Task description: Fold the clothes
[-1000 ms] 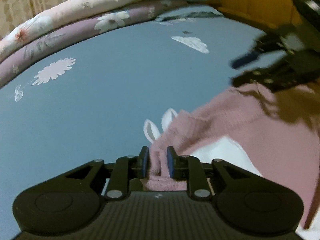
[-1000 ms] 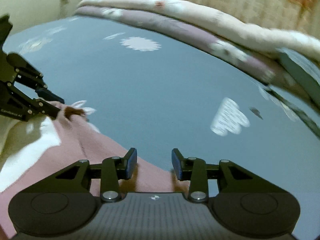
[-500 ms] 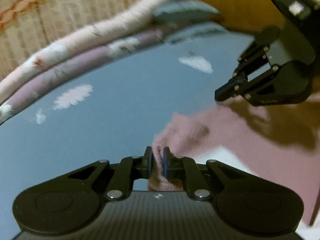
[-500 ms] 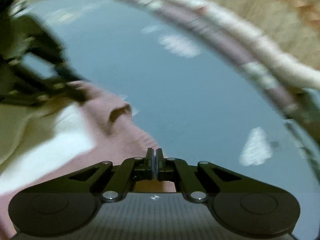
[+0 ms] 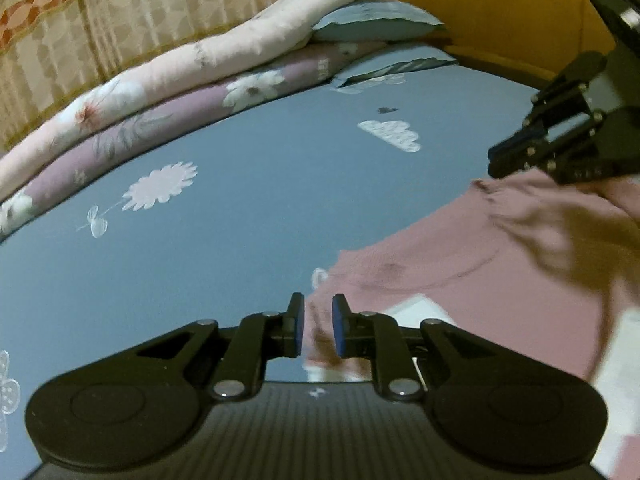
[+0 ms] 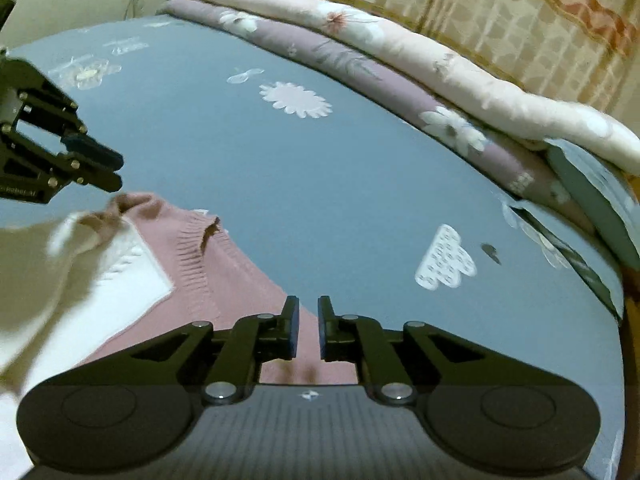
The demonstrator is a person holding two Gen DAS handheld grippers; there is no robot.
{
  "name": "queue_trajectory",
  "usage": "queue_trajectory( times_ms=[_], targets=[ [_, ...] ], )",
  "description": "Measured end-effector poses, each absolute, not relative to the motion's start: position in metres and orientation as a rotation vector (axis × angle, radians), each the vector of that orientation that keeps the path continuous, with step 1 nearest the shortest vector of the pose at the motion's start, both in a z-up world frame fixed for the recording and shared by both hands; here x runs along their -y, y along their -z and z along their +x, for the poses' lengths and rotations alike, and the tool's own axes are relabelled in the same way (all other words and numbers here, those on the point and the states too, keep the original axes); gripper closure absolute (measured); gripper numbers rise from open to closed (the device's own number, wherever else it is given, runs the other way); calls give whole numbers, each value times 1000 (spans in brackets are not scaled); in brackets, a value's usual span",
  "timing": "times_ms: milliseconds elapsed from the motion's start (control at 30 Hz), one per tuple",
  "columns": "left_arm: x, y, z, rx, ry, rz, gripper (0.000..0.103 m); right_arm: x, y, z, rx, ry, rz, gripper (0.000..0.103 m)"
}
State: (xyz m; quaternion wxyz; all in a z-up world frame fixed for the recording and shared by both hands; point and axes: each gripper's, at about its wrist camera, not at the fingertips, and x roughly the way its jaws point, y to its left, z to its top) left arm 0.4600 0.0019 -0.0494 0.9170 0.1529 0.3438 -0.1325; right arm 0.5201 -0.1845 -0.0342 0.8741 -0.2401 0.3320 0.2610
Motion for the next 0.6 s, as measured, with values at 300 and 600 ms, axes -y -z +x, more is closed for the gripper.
queue_trajectory(
  times_ms=[300,600],
  targets=[
    [36,-2,373,-701,366,376,86,219,-29,425,-738,-482,-384,83],
    [58,-25,289,-716,421,270,78,235,-46,308,-777,-428,-290,71]
  ],
)
